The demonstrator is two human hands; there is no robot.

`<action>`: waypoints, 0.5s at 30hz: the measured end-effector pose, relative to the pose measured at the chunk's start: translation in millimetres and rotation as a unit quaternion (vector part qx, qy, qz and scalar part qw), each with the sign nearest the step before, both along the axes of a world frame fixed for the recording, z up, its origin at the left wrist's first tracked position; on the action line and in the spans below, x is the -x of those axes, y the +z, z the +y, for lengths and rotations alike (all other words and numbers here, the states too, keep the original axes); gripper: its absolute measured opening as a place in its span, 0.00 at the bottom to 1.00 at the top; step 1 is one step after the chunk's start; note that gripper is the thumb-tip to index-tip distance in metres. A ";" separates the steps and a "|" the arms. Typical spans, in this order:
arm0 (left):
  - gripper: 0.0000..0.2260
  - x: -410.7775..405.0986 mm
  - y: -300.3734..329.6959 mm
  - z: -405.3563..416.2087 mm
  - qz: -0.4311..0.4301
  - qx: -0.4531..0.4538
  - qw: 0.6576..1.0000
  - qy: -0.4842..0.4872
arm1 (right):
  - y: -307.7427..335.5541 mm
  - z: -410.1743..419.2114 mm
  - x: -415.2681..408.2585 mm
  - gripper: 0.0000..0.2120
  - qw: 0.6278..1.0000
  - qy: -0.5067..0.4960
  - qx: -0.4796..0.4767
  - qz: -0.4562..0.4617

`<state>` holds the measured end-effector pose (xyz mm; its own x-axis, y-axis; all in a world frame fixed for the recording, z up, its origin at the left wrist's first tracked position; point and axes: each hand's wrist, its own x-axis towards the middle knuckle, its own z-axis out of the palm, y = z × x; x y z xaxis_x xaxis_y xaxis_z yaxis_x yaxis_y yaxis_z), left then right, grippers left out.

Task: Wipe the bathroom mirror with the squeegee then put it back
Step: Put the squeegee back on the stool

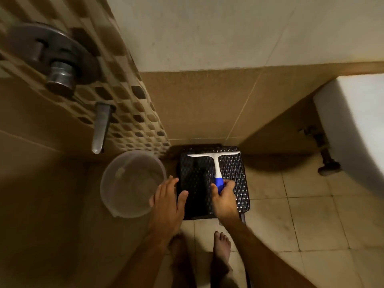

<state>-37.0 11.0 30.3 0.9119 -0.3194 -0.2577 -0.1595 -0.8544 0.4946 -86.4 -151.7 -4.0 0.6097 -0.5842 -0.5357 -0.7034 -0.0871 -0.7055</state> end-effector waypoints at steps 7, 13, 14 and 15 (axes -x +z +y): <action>0.31 -9.9 -68.7 -5.5 0.028 -0.018 0.998 -0.048 | -74.1 2.8 -21.0 0.12 1.000 -0.004 0.000 0.019; 0.27 -26.8 -99.4 -4.7 0.033 -0.015 0.997 -0.063 | -105.2 5.6 -26.9 0.15 1.000 -0.007 0.010 0.017; 0.26 -27.3 -102.5 -3.2 0.036 -0.012 0.997 -0.061 | -107.6 6.3 -26.3 0.15 1.000 -0.009 0.012 0.020; 0.25 -27.0 -106.1 -2.3 0.039 -0.011 0.997 -0.060 | -111.5 6.6 -25.9 0.15 1.000 -0.010 0.011 0.018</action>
<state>-10.0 8.8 -75.8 0.8444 -0.4182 -0.3350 -0.2224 -0.8424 0.4909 -60.5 -145.1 -115.5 0.5785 -0.6077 -0.5441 -0.7301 -0.0884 -0.6776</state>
